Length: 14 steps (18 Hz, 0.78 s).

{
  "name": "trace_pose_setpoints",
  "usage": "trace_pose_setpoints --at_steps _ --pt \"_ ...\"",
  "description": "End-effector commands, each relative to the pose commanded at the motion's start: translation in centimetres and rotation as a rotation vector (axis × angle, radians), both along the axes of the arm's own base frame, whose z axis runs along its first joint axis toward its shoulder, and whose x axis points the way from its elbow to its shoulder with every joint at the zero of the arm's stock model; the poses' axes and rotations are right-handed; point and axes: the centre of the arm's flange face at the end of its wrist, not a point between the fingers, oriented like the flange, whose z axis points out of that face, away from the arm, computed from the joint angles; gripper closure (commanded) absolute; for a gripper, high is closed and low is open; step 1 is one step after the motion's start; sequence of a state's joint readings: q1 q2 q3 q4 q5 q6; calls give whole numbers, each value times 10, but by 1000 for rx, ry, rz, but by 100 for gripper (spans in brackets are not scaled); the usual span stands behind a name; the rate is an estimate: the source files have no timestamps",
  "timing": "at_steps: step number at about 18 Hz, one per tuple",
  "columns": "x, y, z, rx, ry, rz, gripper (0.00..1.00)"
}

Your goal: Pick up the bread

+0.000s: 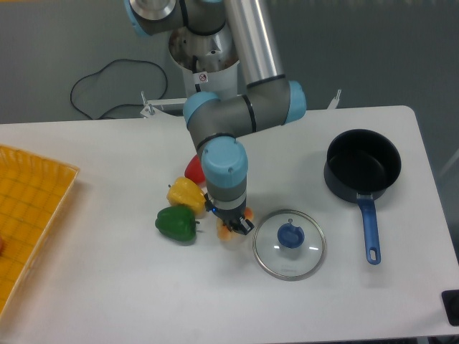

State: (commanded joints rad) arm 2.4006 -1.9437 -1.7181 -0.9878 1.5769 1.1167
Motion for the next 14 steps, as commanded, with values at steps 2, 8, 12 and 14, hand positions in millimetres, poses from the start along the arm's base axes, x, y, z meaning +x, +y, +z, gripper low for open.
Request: trace_pose_setpoints --at_steps 2,8,12,14 --pt "-3 -10 26 -5 -1 16 91" --pt "-50 -61 94 -6 -1 111 91" --pt "-92 -104 101 -8 10 88 91" --pt "-109 -122 101 -11 13 77 91"
